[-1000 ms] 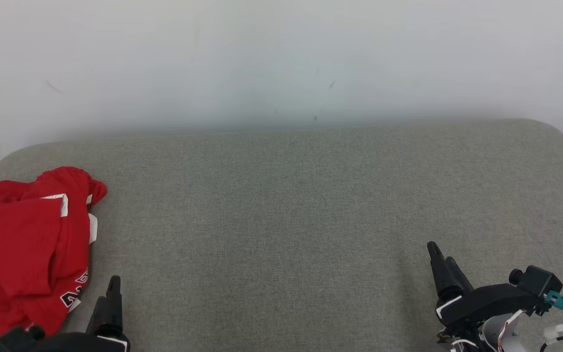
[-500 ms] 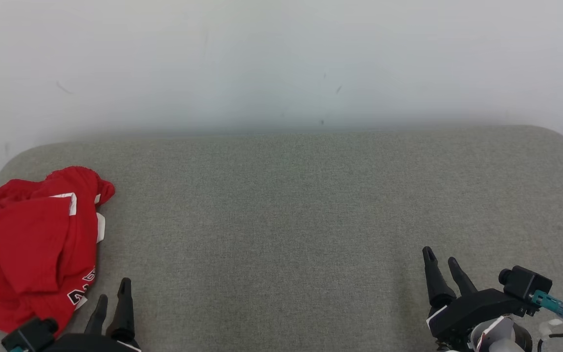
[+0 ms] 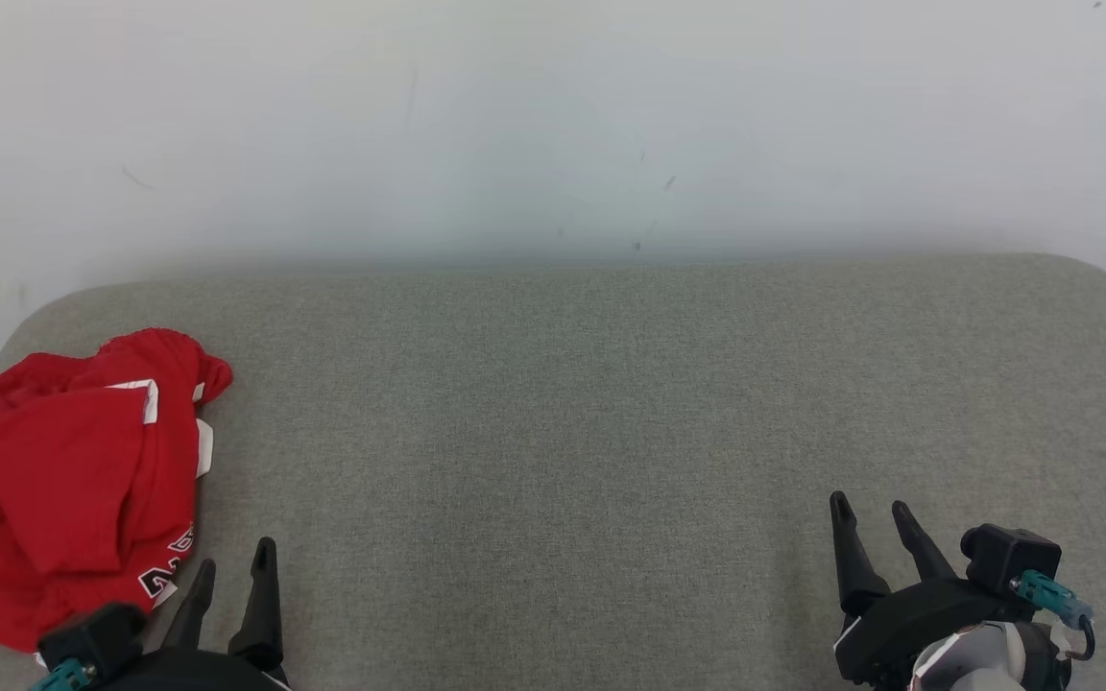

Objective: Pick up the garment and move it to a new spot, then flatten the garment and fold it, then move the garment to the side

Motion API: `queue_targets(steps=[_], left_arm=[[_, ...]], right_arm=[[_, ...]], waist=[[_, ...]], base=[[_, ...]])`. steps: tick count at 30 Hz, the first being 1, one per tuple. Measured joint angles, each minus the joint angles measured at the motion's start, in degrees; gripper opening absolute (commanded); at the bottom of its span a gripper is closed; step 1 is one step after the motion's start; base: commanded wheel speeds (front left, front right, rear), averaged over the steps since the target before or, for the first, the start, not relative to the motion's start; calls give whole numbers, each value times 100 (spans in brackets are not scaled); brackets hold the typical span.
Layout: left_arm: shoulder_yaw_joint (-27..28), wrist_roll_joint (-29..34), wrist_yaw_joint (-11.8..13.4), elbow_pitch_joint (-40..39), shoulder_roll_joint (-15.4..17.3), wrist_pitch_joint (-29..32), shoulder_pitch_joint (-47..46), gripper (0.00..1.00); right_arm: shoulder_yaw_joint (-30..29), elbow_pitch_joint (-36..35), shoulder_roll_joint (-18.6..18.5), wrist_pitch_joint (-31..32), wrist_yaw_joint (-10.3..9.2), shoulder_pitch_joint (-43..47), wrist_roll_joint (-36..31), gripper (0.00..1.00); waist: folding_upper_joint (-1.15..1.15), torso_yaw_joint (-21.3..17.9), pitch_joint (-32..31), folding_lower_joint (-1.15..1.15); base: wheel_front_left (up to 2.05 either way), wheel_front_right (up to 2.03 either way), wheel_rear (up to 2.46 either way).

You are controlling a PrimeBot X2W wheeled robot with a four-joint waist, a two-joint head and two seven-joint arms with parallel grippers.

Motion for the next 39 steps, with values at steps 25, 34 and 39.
queue_targets(steps=[25, 34, 39], left_arm=[[-433, 1102, 288, 69, 168, -155, -235, 100], [-523, 1092, 288, 54, 138, 38, -362, 100], [-591, 1096, 288, 46, 119, 138, -469, 100]], right_arm=[[-168, -90, 79, -146, -287, 5, -1815, 100], [-485, -142, 138, 2, -288, 122, -1815, 100], [-549, -182, 155, 59, -288, 175, -1817, 100]], waist=[[0, -43, 32, 0], [0, 117, 49, 0], [0, 237, 50, 0]], base=[[0, 0, 0], [0, 0, 0], [0, 0, 0]])
